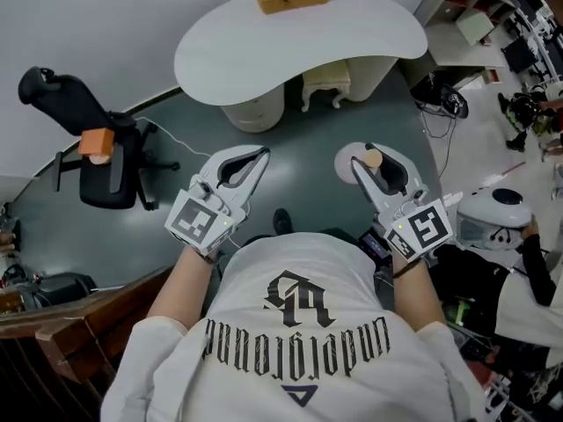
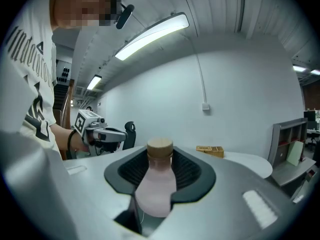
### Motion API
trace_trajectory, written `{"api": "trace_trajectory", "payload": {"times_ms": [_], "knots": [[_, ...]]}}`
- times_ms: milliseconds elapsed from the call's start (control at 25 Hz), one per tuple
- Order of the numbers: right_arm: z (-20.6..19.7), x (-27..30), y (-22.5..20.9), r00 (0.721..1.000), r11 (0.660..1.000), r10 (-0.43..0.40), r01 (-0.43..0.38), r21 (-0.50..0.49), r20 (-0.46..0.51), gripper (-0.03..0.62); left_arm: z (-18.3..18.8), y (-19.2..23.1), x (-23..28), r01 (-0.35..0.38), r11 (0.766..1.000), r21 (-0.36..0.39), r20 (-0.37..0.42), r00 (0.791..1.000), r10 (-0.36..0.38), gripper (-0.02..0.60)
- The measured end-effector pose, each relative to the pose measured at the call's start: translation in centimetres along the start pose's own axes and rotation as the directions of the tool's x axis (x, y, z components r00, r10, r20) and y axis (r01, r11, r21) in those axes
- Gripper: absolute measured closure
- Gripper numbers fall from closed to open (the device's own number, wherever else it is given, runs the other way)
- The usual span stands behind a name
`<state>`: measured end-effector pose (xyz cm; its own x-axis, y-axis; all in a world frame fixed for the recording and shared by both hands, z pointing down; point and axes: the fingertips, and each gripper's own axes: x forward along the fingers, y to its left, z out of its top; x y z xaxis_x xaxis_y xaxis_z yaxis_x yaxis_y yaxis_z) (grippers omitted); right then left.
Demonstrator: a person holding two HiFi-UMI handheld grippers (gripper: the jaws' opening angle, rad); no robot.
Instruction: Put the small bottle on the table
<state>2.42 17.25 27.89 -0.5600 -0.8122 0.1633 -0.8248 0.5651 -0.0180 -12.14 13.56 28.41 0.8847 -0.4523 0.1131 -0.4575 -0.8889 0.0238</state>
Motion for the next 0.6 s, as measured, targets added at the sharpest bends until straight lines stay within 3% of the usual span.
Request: {"api": "trace_trajectory", "payload": {"times_ms": [280,600], "knots": [[-0.1,4.3,-2.5,1.000,1.000,0.025,-0.025,0.001,-0.017,0.456,-0.8,4.2,1.7,-0.013,1.000,-0.020,-0.018,1.000,0.012,0.574],[0.0,8.7,-7.6,0.995,0.995,0.103,-0.103,0.000,-0.003,0.456,-1.1,7.8,5.1,-0.090,0.996,-0.027,-0.038,0.995,0.089,0.574]]}}
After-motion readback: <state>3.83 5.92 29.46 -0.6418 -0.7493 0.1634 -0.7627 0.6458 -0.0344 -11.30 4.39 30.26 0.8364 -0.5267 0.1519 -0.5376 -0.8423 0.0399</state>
